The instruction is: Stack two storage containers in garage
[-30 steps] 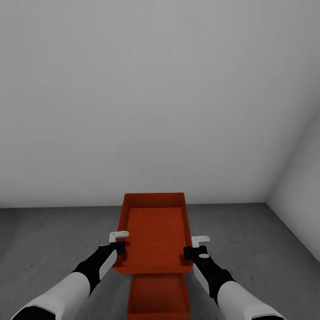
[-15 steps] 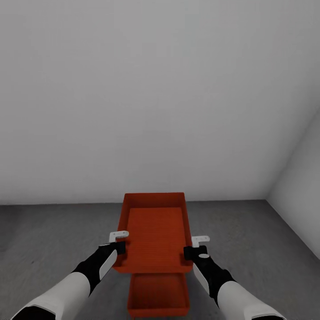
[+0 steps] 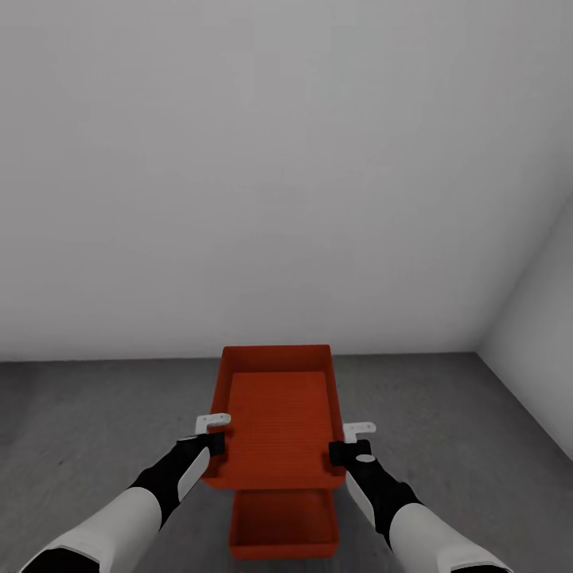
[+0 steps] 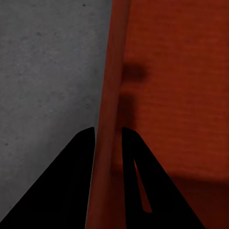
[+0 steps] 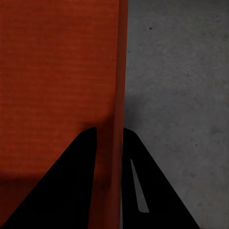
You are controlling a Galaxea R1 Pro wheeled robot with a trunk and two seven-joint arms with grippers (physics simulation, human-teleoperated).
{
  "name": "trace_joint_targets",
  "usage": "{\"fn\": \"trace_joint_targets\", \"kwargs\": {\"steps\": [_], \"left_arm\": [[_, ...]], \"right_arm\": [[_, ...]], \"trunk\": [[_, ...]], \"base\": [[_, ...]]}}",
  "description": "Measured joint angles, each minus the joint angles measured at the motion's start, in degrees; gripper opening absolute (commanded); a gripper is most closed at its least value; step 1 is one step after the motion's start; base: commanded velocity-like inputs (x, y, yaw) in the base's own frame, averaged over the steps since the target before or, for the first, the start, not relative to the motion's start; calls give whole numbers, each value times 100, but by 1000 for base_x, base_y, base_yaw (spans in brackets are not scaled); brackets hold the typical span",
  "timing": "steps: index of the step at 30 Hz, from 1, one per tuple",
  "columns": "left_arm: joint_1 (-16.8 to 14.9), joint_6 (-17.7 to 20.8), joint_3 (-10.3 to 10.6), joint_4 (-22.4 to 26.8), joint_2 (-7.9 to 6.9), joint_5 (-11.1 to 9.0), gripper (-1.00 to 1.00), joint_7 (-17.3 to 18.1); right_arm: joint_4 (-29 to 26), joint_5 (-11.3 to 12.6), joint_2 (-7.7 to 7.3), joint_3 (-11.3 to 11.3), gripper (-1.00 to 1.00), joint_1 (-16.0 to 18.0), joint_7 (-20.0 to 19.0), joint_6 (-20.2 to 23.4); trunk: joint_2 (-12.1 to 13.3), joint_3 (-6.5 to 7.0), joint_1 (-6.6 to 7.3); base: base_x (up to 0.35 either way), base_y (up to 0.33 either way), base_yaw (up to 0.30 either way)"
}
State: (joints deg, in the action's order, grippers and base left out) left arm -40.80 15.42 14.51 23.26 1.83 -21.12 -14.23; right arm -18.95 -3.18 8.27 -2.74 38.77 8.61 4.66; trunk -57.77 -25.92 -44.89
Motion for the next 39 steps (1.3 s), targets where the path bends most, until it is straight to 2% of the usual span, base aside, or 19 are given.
{"fn": "trace_joint_targets", "kwargs": {"steps": [39], "left_arm": [[0, 0, -4, 8, 0, 9, -100, 1]], "right_arm": [[-2, 4, -1, -3, -100, 0, 0, -8]], "trunk": [[0, -355, 0]], "base": [[0, 0, 0]]}}
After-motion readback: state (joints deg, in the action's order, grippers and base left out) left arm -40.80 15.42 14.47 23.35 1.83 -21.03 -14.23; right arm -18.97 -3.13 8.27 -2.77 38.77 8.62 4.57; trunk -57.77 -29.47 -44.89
